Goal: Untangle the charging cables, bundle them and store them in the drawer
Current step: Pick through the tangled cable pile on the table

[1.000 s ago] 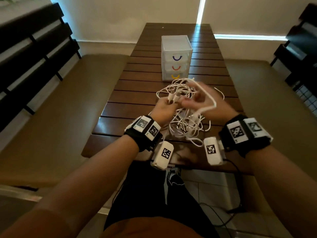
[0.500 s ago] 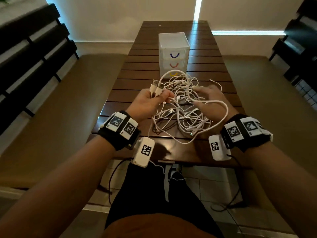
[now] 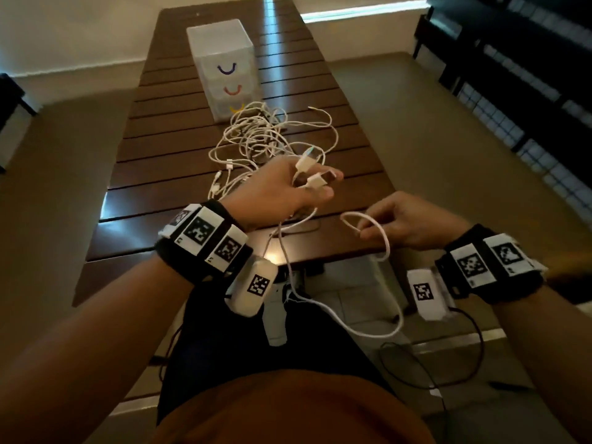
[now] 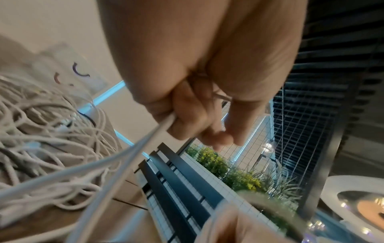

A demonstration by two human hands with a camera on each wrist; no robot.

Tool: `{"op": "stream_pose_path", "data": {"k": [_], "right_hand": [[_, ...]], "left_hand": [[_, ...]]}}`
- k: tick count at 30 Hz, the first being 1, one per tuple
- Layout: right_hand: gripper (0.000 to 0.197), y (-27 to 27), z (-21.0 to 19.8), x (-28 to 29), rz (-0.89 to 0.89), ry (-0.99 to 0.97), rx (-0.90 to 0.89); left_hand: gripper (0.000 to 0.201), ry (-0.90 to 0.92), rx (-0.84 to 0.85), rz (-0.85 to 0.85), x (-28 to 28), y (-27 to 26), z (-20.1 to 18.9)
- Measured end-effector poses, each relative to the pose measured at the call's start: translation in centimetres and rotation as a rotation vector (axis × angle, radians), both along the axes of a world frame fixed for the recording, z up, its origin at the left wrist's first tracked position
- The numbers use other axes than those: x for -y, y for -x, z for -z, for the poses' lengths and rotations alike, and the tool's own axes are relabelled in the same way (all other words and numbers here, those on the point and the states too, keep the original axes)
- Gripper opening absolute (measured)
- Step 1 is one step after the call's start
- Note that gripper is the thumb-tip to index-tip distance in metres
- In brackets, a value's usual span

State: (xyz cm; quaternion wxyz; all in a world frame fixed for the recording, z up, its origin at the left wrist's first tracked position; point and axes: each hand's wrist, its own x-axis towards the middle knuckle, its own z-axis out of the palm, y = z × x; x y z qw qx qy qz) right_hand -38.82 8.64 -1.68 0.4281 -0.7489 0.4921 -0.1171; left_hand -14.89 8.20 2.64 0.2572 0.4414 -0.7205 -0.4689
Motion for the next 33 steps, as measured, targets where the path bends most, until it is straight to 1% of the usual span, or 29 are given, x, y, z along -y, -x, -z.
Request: {"op": "stream_pose_path", "data": {"k": [2,3,5,7,8,9,10,12,13,14,16,17,19,21,24,25,26,27,29,31,33], "right_hand": [[0.007,2.4,1.5,-1.0,0.034,-0.091,-0.044],[0.009,3.4,2.3,-1.7,0.045,-0.141,-0.072],[0.019,4.9,3.7,-3.0,0.054,-0.221,-0.182],[0.027,5.8,4.3,-3.8,0.102,-0.206,-0.260],[0.030,6.0,4.1,-4.0,0.144,-0.162,-0.234],[0.033,5.9,3.9,-4.2,0.173,-0.115,-0.149],[0.040,5.5,3.5,-4.4,0.178,-0.107,-0.017],[0.055,3.5,2.7,-4.8,0.160,-0.177,0.262],[0.055,2.2,2.8,-4.7,0.145,-0.195,0.361],[0.047,0.9,3.0,-4.5,0.128,-0.179,0.433],[0.020,-1.1,3.8,-3.9,0.123,-0.106,0.526],[0.017,-1.6,4.5,-3.6,0.125,-0.107,0.579],[0.028,-1.4,6.2,-3.1,0.152,-0.152,0.656],[0.033,-0.4,8.3,-3.1,0.217,-0.185,0.715],[0.038,1.2,12.0,-3.5,0.436,-0.282,0.795],[0.039,1.6,13.1,-3.5,0.499,-0.301,0.788],[0.040,2.1,14.4,-3.5,0.568,-0.309,0.737],[0.041,2.7,16.1,-3.7,0.642,-0.309,0.666],[0.046,4.3,19.1,-4.7,0.762,-0.298,0.484],[0.045,5.0,21.7,-6.1,0.797,-0.290,0.298],[0.044,5.4,23.0,-7.1,0.802,-0.285,0.148]], "left_hand": [[0.015,-0.097,-0.132,0.037,0.0,1.0,-0.1],[0.014,-0.148,-0.199,0.068,-0.1,1.5,-0.2],[0.014,-0.232,-0.299,0.116,-0.2,2.4,-0.3],[0.017,-0.306,-0.391,0.133,-0.3,3.5,-0.4],[0.018,-0.335,-0.431,0.133,-0.3,4.1,-0.4],[0.020,-0.352,-0.461,0.134,-0.3,4.7,-0.4],[0.023,-0.359,-0.480,0.140,-0.4,5.4,-0.2],[0.030,-0.368,-0.509,0.165,-0.6,6.8,0.3],[0.034,-0.376,-0.525,0.172,-0.7,7.5,0.6],[0.036,-0.383,-0.538,0.172,-0.8,8.1,0.9],[0.035,-0.385,-0.559,0.150,-0.8,8.6,1.3],[0.035,-0.380,-0.573,0.129,-0.6,8.5,1.3],[0.036,-0.375,-0.613,0.075,-0.1,7.9,1.2],[0.037,-0.380,-0.646,0.008,0.6,7.0,1.1],[0.036,-0.377,-0.589,-0.053,0.6,6.5,1.6],[0.036,-0.359,-0.557,-0.061,0.2,6.6,2.0],[0.037,-0.341,-0.535,-0.061,-0.2,6.8,2.1],[0.037,-0.330,-0.527,-0.057,-0.5,6.9,2.1],[0.038,-0.330,-0.564,-0.059,-0.5,7.2,1.3],[0.039,-0.329,-0.603,-0.088,-0.1,6.5,0.0],[0.041,-0.312,-0.598,-0.086,0.2,6.4,-0.4]]}}
